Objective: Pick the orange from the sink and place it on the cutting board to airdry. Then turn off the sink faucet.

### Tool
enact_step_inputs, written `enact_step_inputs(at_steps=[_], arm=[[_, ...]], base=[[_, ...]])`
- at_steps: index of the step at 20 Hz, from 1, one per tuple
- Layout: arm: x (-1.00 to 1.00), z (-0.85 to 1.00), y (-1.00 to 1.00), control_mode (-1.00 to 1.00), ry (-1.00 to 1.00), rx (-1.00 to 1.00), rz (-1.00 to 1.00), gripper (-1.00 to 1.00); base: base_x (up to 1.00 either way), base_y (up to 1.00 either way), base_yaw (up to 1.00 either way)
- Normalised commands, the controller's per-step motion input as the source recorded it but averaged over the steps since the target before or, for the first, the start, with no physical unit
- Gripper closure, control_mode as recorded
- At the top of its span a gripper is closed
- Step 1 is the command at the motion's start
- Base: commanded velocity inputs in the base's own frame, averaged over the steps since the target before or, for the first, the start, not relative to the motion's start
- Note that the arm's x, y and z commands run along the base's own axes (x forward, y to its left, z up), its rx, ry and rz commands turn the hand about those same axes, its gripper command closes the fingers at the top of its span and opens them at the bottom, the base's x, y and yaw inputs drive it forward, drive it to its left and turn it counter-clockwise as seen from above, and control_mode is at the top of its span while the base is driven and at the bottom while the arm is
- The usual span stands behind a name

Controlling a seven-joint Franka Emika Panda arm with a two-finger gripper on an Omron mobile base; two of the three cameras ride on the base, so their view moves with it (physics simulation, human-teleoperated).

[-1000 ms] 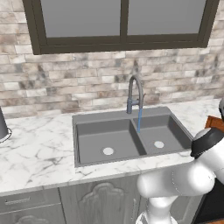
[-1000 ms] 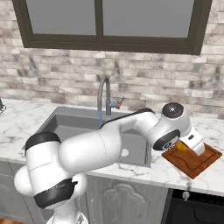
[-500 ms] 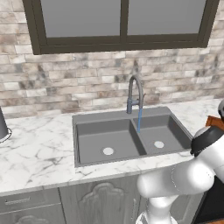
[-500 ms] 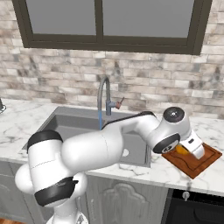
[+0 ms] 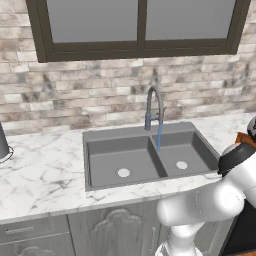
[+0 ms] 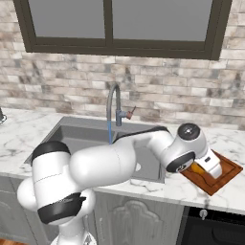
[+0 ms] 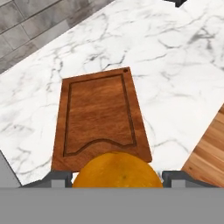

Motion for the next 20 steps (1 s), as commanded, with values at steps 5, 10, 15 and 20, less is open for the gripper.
enact_step_inputs(at_steps=[5,10,15,20], arm=[[0.00,-0.16,0.00,-1.00,0.00,0.00,0.00,1.00],[0.03,-0.19,0.00,-1.00,0.00,0.00,0.00,1.00],[0.06,-0.16,0.00,-1.00,0.00,0.00,0.00,1.00],[0.04,-0.16,-0.02,-1.00,0.00,0.00,0.00,1.00]], base=[[0.00,0.00,0.00],[0.00,0.00,0.00],[0.00,0.00,0.00],[0.00,0.00,0.00]])
